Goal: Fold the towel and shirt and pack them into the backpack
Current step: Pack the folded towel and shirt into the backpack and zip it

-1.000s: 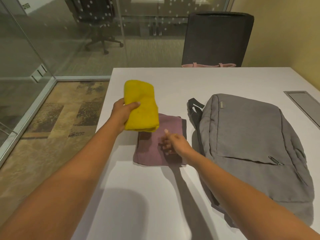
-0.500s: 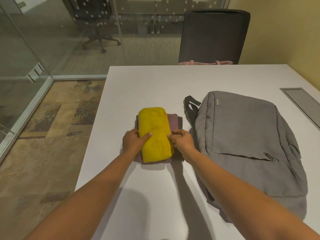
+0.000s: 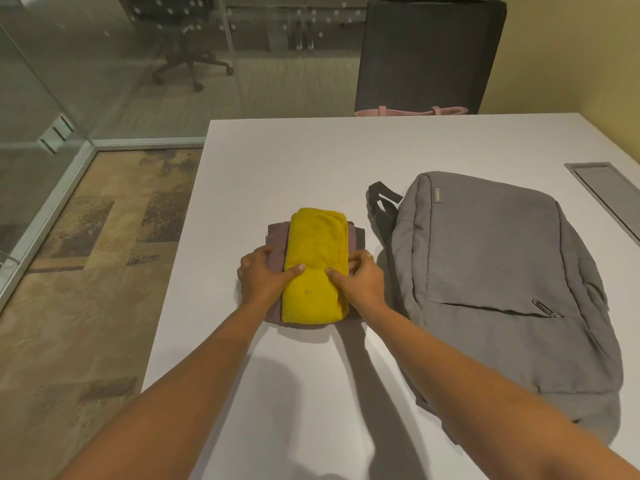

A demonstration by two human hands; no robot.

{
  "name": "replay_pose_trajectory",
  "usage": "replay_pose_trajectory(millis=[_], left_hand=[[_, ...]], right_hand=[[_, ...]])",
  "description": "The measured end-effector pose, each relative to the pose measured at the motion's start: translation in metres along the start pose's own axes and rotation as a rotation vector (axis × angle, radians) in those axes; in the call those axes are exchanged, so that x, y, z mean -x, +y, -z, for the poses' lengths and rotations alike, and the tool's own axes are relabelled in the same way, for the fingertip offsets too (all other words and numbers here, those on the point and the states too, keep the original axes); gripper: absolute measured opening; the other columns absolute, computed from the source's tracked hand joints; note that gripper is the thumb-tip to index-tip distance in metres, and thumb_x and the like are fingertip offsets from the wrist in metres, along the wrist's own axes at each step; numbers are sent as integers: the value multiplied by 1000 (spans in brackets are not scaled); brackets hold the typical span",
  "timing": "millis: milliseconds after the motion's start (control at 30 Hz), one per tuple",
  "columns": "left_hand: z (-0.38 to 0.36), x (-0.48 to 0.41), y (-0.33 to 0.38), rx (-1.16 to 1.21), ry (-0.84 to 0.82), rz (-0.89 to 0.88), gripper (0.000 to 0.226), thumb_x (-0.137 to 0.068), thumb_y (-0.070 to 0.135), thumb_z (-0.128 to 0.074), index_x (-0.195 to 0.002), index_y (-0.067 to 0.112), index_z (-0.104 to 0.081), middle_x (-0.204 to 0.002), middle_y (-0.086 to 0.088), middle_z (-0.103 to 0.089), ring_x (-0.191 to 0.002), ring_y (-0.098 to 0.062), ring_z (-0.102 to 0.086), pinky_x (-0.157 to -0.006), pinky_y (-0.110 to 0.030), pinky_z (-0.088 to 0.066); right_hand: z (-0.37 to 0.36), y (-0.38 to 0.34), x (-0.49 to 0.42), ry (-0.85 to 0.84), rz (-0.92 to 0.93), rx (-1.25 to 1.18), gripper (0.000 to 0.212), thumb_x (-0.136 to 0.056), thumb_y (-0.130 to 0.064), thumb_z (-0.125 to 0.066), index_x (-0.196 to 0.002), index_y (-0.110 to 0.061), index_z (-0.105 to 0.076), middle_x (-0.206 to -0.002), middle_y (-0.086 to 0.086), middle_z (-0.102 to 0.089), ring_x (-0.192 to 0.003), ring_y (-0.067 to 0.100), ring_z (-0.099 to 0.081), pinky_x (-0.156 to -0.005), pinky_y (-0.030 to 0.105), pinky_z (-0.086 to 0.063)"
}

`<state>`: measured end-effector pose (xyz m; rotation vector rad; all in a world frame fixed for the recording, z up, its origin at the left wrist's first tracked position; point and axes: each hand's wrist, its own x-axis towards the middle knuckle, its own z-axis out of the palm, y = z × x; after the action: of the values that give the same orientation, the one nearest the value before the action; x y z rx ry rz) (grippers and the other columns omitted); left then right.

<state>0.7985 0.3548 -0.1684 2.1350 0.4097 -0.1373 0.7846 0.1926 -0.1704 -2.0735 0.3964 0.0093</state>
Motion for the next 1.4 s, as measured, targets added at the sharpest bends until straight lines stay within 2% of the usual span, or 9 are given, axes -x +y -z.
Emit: replay_pose_trajectory(millis=[100,233,433,567,767,1000,1200,1300,1400], left_hand=[[1,-8,1,149,-107,229,116,-55,57,-78,-145,14,-20,-149,-13,-30,-134,-33,-35,-108,-50,-35],[3,-18,5,259,-171,300,106,-68,48,-75,-146,10,-14,-148,-13,-33,-129,-33,-42,-104,-47,-40],[3,-27,10,335,-278,355,98,-55,48,-81,-135,6,-41,-132,-15,-53,-113,-32,-56,-97,-46,-47],[-1,-29,8,354,-289,370,80,-70,34,-78,-135,5,-42,-131,-16,-54,-114,-33,-55,-95,-42,-47],[3,-26,1,329,-338,407,79,-67,31,-80,-133,5,-45,-129,-16,-55,-111,-33,-57,-94,-44,-48],[2,-7,11,431,-270,288,96,-46,34,-81,-132,9,-47,-125,-13,-60,-105,-31,-60,-84,-38,-51],[-10,17,34,313,-101,209,97,-55,45,-83,-133,8,-38,-131,-13,-52,-115,-33,-53,-96,-46,-47],[-18,36,46,203,-16,138,82,-69,42,-77,-131,8,-37,-132,-14,-50,-117,-36,-51,-97,-47,-45],[-25,57,64,90,-1,47,75,-74,43,-73,-129,7,-36,-129,-15,-51,-114,-37,-52,-90,-42,-44]], right_hand=[[5,-3,-10,60,-63,126,77,-67,-38,-80,-127,-10,-41,-128,13,-42,-124,30,-36,-95,43,-39],[5,2,-24,-107,-267,-4,110,-63,-44,-81,-145,-10,-16,-149,14,-26,-137,34,-27,-110,49,-31],[5,3,-28,-249,-431,-297,93,-63,-37,-83,-135,-6,-33,-134,14,-48,-119,32,-50,-99,46,-45],[12,1,-30,-349,-464,-344,79,-69,-27,-80,-133,-4,-39,-132,14,-52,-117,32,-52,-91,38,-47],[20,-1,-22,-427,-481,-304,70,-73,-20,-77,-131,-4,-41,-131,13,-52,-118,31,-51,-87,35,-44],[15,-2,-12,-300,-299,-310,74,-68,-22,-82,-129,-13,-42,-128,10,-55,-112,27,-55,-94,40,-48],[22,-12,6,55,-37,-99,102,-71,-37,-77,-146,-15,-11,-142,15,-37,-127,34,-42,-103,45,-39],[35,-16,24,115,82,-46,92,-83,-36,-67,-148,-26,-2,-144,14,-29,-124,34,-42,-98,41,-38],[49,-12,39,116,136,78,76,-92,-40,-51,-142,-43,6,-146,18,-22,-121,40,-45,-98,47,-41]])
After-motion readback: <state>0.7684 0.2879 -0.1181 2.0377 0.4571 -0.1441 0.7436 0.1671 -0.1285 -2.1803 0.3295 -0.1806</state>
